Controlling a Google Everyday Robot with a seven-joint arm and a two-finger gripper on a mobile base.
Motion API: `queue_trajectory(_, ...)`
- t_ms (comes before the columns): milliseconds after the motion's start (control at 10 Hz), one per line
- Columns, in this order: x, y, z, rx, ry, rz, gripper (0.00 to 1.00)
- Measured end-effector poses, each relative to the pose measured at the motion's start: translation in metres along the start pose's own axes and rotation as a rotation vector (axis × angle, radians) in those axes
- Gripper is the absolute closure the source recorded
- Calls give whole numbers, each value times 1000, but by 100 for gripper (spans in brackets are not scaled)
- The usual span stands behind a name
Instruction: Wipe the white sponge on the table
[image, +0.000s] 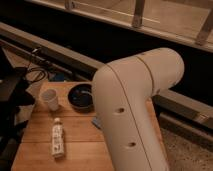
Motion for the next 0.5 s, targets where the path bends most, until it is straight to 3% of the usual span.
queue_trajectory(300,7,5,-3,-35,5,-20,84)
queue_trajectory(500,27,13,-23,-108,14,-76,84)
